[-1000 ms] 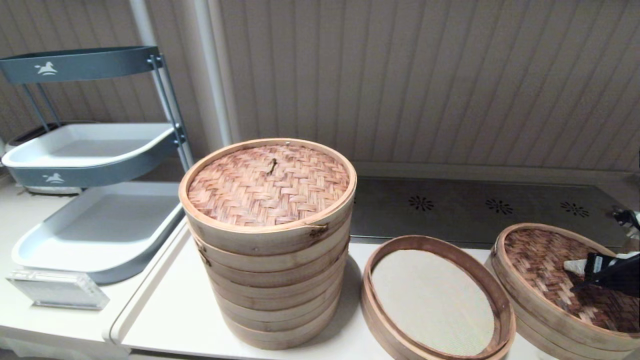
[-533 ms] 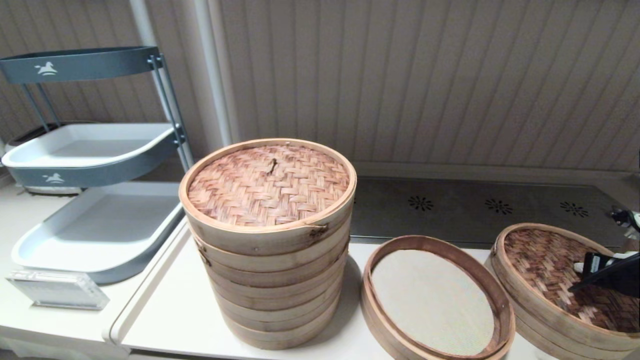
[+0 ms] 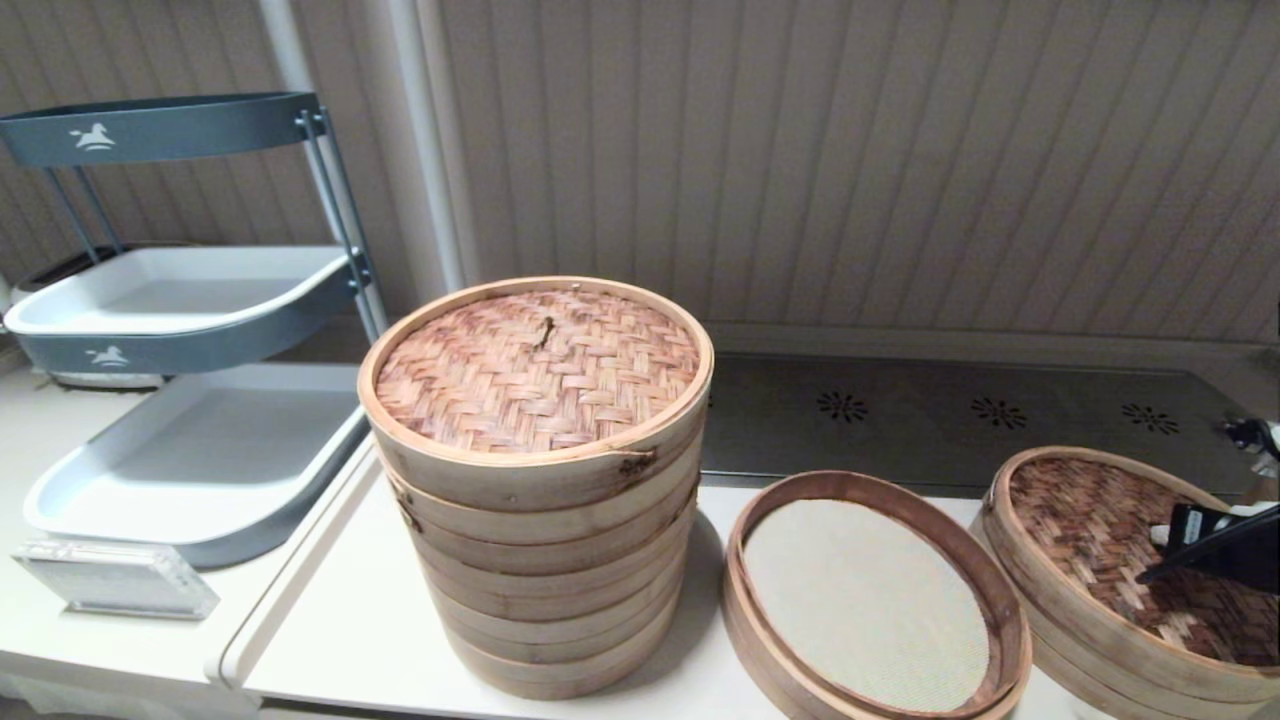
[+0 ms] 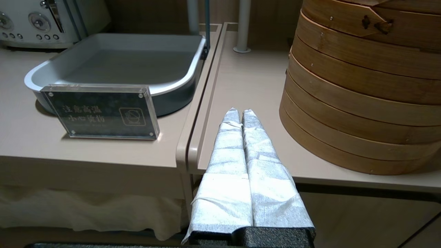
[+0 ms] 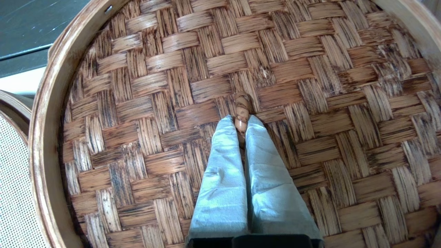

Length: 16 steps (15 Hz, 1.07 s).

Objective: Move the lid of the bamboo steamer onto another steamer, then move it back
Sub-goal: Pick up the steamer

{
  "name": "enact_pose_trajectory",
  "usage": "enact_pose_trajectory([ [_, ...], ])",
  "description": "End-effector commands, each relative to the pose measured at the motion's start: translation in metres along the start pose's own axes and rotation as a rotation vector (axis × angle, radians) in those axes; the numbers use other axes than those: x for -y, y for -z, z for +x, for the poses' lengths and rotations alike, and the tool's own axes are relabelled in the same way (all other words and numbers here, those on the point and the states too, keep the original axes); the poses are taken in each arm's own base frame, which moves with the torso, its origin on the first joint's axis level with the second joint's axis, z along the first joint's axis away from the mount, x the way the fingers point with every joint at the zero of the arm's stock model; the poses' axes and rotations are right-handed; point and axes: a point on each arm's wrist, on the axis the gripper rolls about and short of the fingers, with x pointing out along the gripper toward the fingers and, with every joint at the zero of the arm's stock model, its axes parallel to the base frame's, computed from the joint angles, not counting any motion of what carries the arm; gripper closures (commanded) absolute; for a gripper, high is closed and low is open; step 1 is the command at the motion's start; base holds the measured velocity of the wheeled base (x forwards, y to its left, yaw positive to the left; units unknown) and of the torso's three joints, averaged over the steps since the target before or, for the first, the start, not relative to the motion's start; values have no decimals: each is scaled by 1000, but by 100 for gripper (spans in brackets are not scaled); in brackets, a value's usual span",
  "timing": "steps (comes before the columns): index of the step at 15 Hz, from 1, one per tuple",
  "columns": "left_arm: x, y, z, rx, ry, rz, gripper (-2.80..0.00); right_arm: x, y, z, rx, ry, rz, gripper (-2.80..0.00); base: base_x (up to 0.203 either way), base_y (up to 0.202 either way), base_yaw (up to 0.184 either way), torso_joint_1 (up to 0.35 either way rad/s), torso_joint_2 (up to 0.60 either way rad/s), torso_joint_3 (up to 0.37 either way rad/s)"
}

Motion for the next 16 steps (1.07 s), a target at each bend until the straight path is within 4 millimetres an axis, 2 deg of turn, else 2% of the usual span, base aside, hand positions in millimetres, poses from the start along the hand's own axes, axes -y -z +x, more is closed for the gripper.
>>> enact_pose_trajectory([
  [1,0,7,1,-22,-1,0,0,-1,-3,-4,23,0,-6,0,0,0,0,0,0,0],
  [16,0,7,1,-21,-1,0,0,-5,-10,-23,84,2,-20,0,0,0,0,0,0,0],
])
